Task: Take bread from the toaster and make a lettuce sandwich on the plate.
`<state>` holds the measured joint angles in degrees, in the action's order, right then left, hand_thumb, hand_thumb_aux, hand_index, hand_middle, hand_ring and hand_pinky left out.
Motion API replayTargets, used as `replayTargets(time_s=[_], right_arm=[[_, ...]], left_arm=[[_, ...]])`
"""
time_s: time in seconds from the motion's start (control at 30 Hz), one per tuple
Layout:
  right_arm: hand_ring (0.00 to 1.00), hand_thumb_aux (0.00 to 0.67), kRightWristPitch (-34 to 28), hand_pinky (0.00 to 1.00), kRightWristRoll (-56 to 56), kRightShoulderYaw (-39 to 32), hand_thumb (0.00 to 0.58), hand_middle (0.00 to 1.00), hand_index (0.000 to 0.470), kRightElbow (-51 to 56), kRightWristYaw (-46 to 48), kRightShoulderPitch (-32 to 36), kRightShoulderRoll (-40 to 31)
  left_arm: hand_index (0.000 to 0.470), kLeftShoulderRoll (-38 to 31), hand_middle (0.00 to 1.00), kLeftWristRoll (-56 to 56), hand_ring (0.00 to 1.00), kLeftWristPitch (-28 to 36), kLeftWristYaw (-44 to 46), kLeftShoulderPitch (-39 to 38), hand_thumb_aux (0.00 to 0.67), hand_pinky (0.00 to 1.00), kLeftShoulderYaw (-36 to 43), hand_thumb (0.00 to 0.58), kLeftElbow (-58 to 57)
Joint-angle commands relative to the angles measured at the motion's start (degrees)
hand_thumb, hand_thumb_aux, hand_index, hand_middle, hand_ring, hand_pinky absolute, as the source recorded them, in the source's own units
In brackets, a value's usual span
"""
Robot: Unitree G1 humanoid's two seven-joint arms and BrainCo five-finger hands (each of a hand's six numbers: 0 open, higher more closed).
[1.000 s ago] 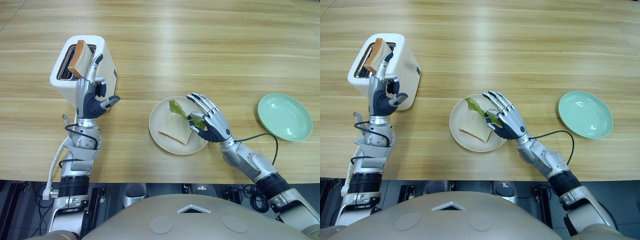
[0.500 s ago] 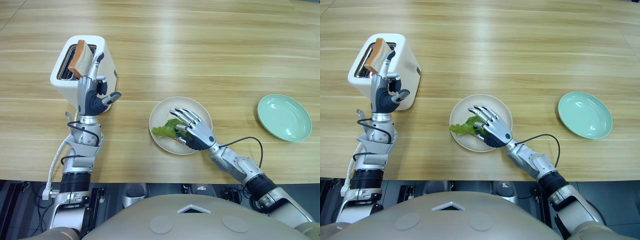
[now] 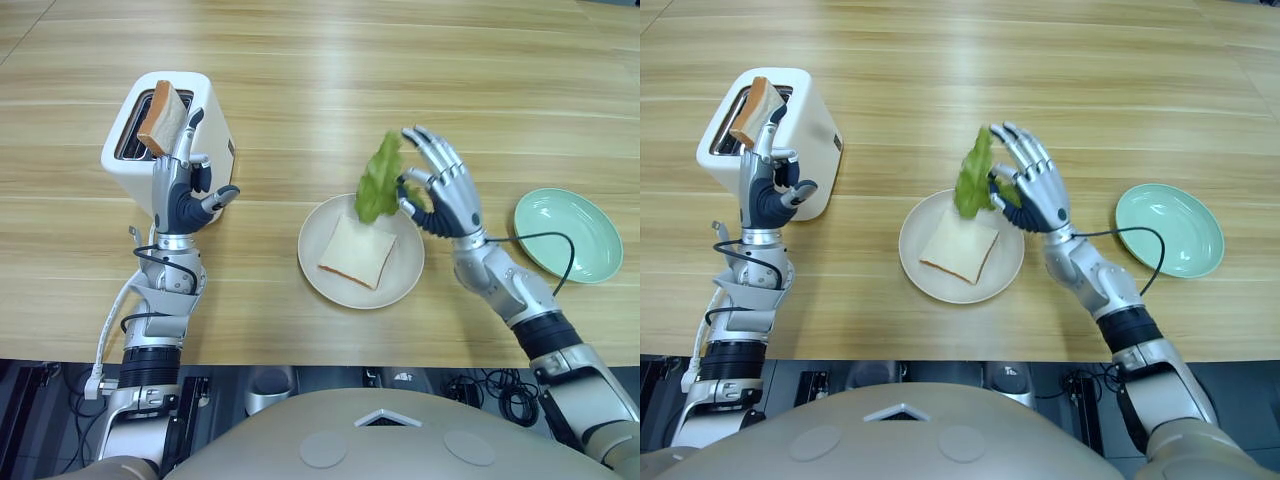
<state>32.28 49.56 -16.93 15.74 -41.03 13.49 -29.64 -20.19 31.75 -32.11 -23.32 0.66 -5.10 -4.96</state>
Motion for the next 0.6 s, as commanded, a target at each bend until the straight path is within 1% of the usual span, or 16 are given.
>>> replayTargets(time_s=[0.03,0.13,0.2,0.47,0.6], right_arm=[[0.0,0.67,-1.9,0.0,0.3,0.7,0.58,0.0,0.46,2.3,0.8,3.1,0.6],[0.0,0.67,-1.9,0.0,2.4,-1.5,0.58,0.0,0.46,5.4,0.0,4.6,1.5],[0.0,0.67,-1.5,0.0,3.5,-3.2,0.58,0.0,0.46,7.0,-0.2,4.3,2.1],[0.0,0.67,3.8,0.0,5.2,-9.7,0.58,0.0,0.46,6.9,1.5,-1.8,1.4],[0.0,0.67,5.7,0.0,5.6,-11.4,0.58,0.0,0.46,6.3,2.3,-3.9,0.5]], left_arm=[[0.0,0.1,0.9,0.4,0.9,0.0,-0.2,0.0,0.0,0.9,0.9,0.0,-1.5],[0.0,0.3,0.9,0.4,0.9,0.0,-0.3,0.1,0.0,0.9,1.3,0.0,-1.9],[0.0,0.4,0.89,0.4,0.89,-0.1,-0.3,0.1,0.0,0.89,1.5,0.0,-2.1],[0.0,0.0,0.9,0.2,0.9,-0.1,-0.2,0.0,0.0,0.9,2.0,0.0,-2.5],[0.0,-0.1,0.9,0.1,0.9,0.1,-0.1,-0.2,0.0,0.9,1.9,0.0,-2.2]])
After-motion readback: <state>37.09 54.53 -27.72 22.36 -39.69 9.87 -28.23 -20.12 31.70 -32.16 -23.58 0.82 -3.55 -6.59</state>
